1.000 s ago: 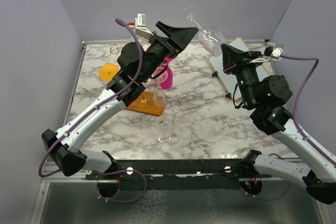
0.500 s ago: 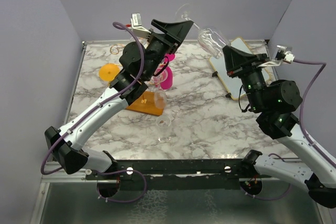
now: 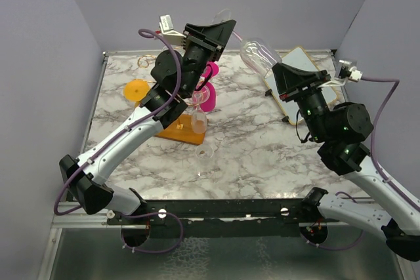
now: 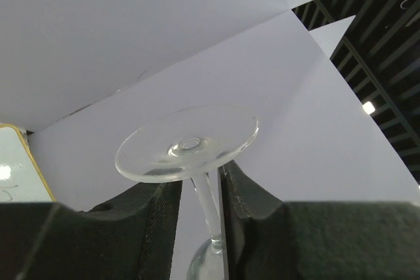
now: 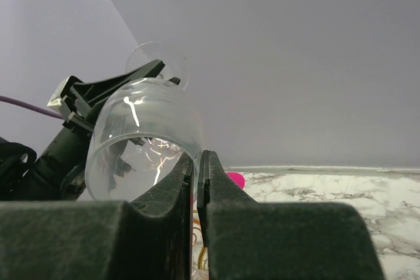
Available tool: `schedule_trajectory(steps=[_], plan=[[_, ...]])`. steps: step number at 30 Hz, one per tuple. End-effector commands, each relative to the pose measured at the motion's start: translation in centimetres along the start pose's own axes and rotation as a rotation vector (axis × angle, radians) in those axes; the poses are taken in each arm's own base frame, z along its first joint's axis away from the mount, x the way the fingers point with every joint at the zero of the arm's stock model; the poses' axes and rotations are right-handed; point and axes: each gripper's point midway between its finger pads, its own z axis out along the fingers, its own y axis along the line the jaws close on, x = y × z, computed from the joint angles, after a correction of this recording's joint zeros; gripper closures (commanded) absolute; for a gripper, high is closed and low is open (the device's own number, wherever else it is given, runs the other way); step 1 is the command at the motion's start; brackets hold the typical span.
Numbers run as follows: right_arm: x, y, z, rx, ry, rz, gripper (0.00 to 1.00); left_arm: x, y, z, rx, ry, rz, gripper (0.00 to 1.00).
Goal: Place the wine glass upside down on the wine glass rack
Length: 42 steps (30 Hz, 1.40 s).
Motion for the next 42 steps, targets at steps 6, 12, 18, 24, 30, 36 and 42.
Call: schedule_trajectory(steps=[6, 12, 18, 24, 30, 36, 42], plan=[[-0.3, 2.9, -0.8, -0.159, -0.004, 0.042, 0.99, -3.0, -2.2, 0.1, 0.065, -0.144, -0.052, 0.92], [0.7, 2.5, -1.0, -0.157, 0.035, 0.003, 0.99, -3.5, -2.9, 0.0, 0.091, -0.164, 0.042, 1.00], [3.3, -0.1, -2.3, -0.056, 0.149, -0.066, 0.69, -4.0, -3.5, -0.4, 0.113, -0.179, 0.147, 1.00], [7.8, -1.8, -5.5, -0.083, 0.357, -0.201, 0.55, -4.0, -5.5, -1.8, 0.189, -0.138, 0.333, 1.00], [7.9, -0.6, -6.8, -0.183, 0.414, -0.252, 0.51, -3.0, -6.8, -3.0, 0.276, -0.075, 0.518, 1.00], [4.5, 1.7, -5.4, -0.263, 0.344, -0.318, 0.48, -1.6, -8.0, -4.4, 0.394, 0.001, 0.689, 1.00], [3.4, 3.4, -4.1, -0.309, 0.309, -0.297, 0.48, 0.5, -8.5, -6.1, 0.526, 0.096, 0.811, 1.00]])
